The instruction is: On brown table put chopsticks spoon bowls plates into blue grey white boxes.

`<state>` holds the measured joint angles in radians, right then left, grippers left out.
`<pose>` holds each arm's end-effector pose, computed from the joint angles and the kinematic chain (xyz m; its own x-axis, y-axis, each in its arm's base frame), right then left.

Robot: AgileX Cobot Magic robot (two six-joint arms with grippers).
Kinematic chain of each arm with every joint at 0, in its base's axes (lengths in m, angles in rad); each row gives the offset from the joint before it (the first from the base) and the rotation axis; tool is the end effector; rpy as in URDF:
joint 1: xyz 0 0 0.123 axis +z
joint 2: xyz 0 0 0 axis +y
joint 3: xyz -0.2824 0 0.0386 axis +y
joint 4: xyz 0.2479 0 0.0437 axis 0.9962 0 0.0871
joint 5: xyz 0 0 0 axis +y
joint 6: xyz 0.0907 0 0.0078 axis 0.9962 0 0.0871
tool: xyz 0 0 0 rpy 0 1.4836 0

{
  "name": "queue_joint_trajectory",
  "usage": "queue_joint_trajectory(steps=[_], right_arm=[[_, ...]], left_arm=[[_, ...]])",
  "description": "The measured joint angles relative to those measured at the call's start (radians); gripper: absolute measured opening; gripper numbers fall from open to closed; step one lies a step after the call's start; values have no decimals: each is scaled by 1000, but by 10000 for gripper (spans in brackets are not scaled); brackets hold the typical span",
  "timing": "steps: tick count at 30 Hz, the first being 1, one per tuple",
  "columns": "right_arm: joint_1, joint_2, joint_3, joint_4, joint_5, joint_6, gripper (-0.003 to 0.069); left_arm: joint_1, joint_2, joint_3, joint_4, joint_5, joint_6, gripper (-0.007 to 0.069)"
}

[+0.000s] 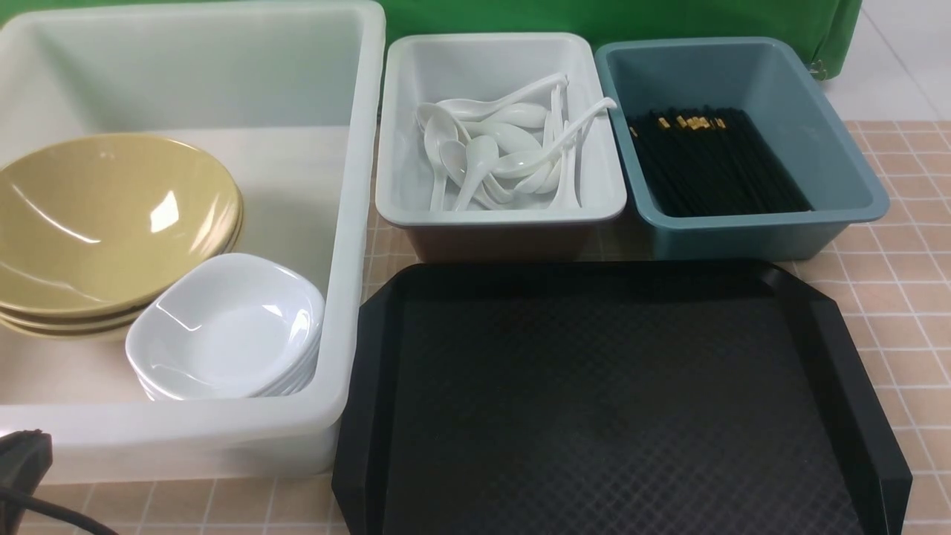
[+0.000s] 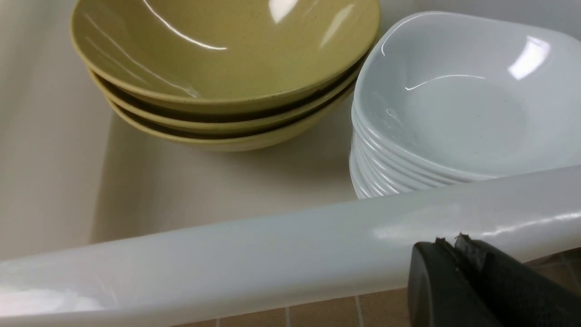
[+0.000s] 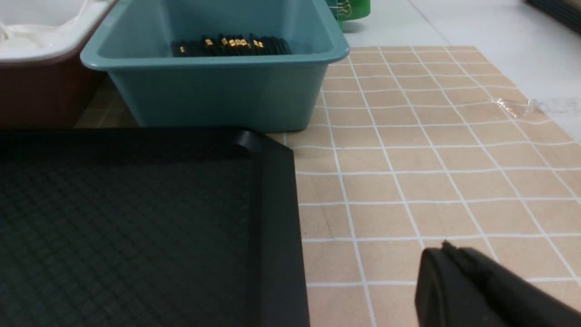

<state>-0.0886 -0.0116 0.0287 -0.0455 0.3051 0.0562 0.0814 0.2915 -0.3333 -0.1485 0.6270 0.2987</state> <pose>0.0540 -0.0060 0.1765 -0.2303 0.0333 -0.9725 0.1047 0.9945 0.0093 0.0667 -0.0025 0.2521 -0.4649 0.1392 -0.8744 0.0788 0.9901 0.1157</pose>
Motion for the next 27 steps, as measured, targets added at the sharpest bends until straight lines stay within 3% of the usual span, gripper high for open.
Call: queue_joint_trajectory(steps=[12, 18, 22, 27], right_arm=[[0, 0, 0, 0, 1, 0, 38], [0, 0, 0, 0, 1, 0, 38], [0, 0, 0, 0, 1, 0, 41], [0, 0, 0, 0, 1, 1, 44]], left_arm=[[-10, -9, 0, 4, 0, 0, 1], [-119, -85, 6, 14, -37, 0, 1], [-171, -166, 95, 19, -210, 0, 1], [-143, -266, 304, 30, -470, -19, 1]])
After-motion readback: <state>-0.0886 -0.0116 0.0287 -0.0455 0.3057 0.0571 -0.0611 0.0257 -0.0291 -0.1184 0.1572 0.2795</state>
